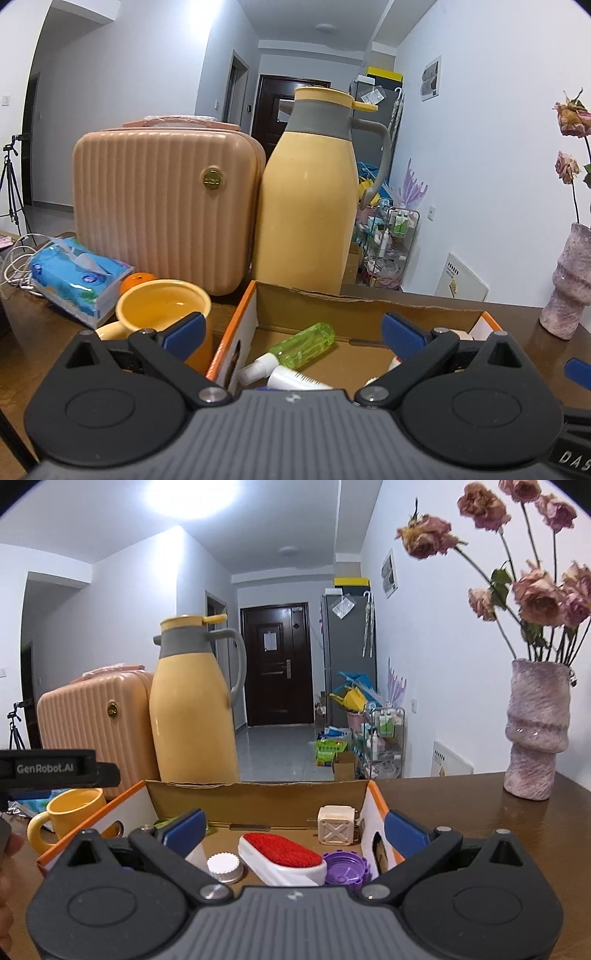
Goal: Organize rigid objects
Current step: 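Open the left gripper releasing the tube while the right gripper releases the plug adapter in the box, then withdraw both grippers from the box toward the blue cap and white cap on the table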
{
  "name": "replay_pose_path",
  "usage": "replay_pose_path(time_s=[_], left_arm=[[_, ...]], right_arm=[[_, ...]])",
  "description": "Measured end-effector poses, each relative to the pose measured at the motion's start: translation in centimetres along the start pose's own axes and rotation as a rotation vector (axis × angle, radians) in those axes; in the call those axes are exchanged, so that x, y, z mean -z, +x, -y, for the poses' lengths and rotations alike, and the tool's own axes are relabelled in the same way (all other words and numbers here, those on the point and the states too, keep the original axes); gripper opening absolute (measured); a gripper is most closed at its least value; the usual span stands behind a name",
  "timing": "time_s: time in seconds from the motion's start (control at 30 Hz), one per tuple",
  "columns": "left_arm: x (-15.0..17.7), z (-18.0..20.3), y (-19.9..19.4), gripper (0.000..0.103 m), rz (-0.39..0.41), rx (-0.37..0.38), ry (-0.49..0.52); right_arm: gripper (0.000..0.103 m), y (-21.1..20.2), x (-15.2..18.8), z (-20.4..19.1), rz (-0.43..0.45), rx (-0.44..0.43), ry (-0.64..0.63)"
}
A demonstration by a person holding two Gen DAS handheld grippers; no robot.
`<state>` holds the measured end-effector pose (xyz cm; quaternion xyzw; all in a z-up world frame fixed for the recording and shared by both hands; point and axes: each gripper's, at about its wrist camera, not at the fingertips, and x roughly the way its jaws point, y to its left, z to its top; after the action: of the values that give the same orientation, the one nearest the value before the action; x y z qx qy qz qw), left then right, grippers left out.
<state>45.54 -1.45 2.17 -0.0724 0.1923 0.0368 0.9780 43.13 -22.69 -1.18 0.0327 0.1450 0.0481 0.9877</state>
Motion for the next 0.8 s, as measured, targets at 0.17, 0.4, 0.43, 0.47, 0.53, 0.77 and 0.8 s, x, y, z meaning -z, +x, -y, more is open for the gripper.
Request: replay_pose_path(time_s=[0.17, 0.4, 0.43, 0.47, 0.53, 0.77, 0.8], left_arm=[[0.8, -0.5, -2.0, 0.103, 0.010, -0.008, 0.013], [2.1, -1.0, -4.4, 0.103, 0.001, -0.011, 0.019], [2.3, -1.2, -4.9, 0.103, 0.000, -0.010, 0.018], [2.5, -1.3, -5.1, 0.103, -0.002, -0.009, 0.017], [2.9, -1.5, -5.8, 0.103, -0.007, -0.012, 0.016], [4.2, -2.0, -8.2, 0.103, -0.022, -0.010, 0.028], [4.3, -2.1, -8.5, 0.103, -0.024, -0.008, 0.029]], right_arm=[[0.103, -2.1, 0.5, 0.4, 0.010, -0.001, 0.012], [0.103, -4.7, 1.7, -0.3, 0.007, 0.012, -0.003], [0.103, -5.1, 1.8, -0.5, 0.010, 0.013, -0.006], [0.103, -5.5, 1.9, -0.6, 0.012, 0.013, -0.008], [0.103, -6.3, 2.1, -0.8, 0.013, 0.012, -0.012], [0.103, -9.2, 3.4, -1.5, 0.013, 0.014, -0.024], [0.103, -9.6, 3.6, -1.5, 0.012, 0.015, -0.023]])
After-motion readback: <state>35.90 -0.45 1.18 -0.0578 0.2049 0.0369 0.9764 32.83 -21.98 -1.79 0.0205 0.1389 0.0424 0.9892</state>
